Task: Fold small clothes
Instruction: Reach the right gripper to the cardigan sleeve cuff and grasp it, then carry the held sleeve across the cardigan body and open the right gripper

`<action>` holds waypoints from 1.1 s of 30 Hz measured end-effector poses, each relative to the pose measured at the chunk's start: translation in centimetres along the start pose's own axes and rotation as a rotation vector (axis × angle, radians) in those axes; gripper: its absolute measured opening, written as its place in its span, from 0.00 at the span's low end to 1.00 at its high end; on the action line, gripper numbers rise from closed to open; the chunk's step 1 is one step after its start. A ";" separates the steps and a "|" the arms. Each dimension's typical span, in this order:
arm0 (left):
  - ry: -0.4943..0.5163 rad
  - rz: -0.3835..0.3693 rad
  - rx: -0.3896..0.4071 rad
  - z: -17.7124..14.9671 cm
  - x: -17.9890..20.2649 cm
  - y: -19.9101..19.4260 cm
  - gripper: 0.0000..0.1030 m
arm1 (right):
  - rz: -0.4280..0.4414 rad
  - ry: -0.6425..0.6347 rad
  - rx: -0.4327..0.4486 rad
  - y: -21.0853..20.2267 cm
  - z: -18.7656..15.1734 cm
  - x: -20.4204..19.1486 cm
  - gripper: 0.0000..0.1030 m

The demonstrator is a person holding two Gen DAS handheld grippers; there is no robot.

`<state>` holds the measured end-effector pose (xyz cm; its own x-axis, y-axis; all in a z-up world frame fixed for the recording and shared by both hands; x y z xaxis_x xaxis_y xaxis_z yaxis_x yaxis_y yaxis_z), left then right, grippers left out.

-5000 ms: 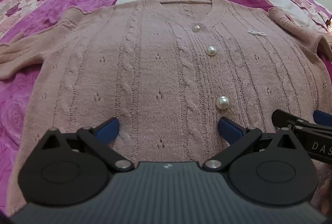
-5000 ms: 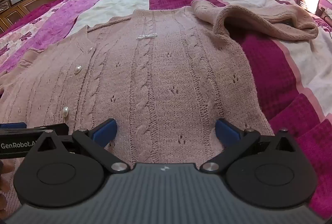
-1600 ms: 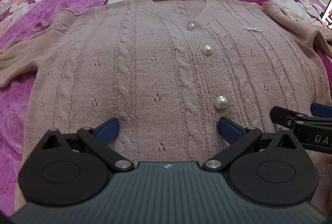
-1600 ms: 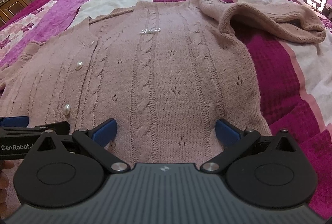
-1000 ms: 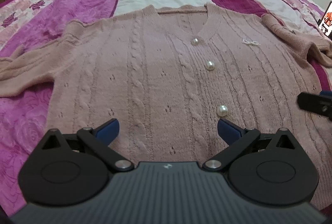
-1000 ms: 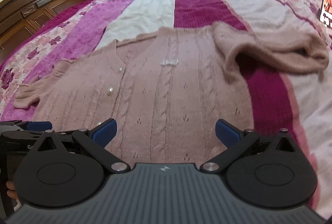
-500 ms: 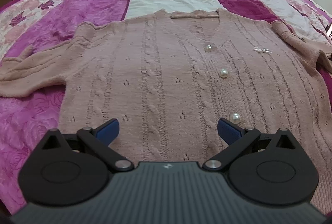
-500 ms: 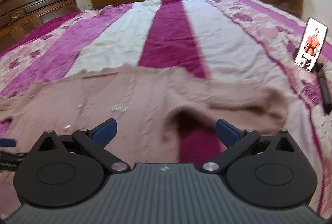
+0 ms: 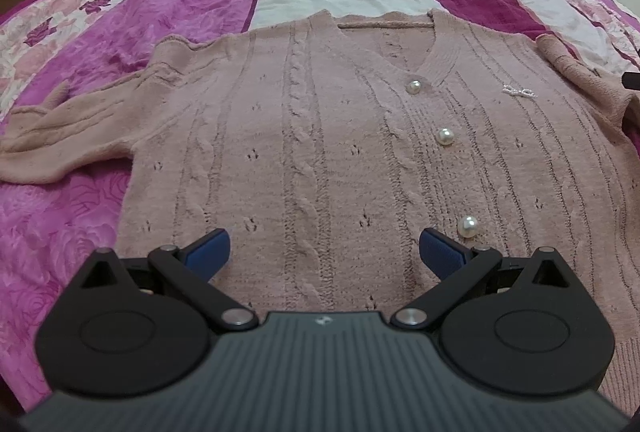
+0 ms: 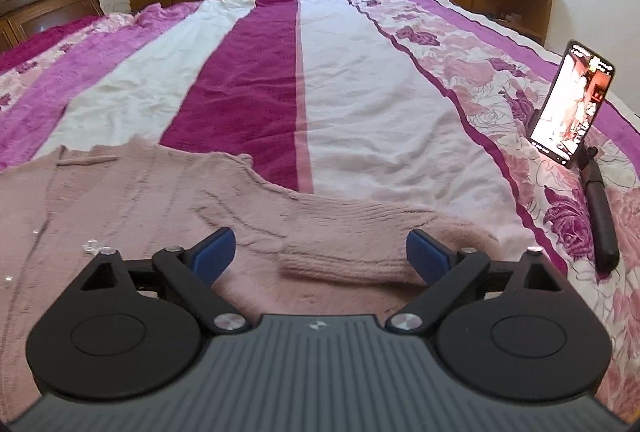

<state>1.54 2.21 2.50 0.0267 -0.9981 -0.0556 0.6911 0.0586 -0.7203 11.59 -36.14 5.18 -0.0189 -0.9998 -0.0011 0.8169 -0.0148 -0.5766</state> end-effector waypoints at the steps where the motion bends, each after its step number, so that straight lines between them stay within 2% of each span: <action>1: 0.001 0.001 -0.003 0.0 0.0 0.1 1.00 | -0.005 -0.005 -0.008 0.5 -0.1 0.1 0.92; 5: 0.007 0.003 -0.010 -0.1 0.2 0.3 1.00 | -0.015 -0.021 -0.051 2.5 -0.8 0.1 0.88; 10: 0.003 0.007 -0.019 -0.1 0.0 0.6 1.00 | -0.004 -0.014 -0.063 3.8 -1.5 0.4 0.76; 14: -0.003 0.011 -0.018 0.0 -0.3 0.7 1.00 | 0.009 -0.008 -0.062 3.6 -1.1 0.5 0.57; 17: -0.008 0.014 -0.016 -0.1 -0.5 0.6 1.00 | 0.004 -0.001 -0.056 3.4 -0.7 0.6 0.34; 21: -0.020 0.015 -0.007 0.0 -0.9 0.3 1.00 | 0.011 0.051 -0.031 2.4 0.0 1.0 0.19; 24: -0.028 0.020 0.003 0.0 -1.4 0.0 1.00 | 0.035 0.122 0.017 0.9 1.1 1.5 0.14; 33: -0.067 0.039 0.035 0.5 -3.1 -0.9 1.00 | 0.149 0.225 0.135 -4.0 5.8 0.5 0.13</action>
<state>1.21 5.23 3.63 0.1015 -0.9942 -0.0359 0.7137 0.0979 -0.6935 11.68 -36.63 12.17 -0.0078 -0.9637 -0.2670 0.8892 0.1155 -0.4428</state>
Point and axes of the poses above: each gripper's, at about its wrist camera, not at the fingertips, and y roughly the way its jaws point, x to its right, z to its top, the point moved 1 cm from there along y, roughly the way its jaws point, and after that the axes turned 5 degrees about x, right-handed, at the moved point
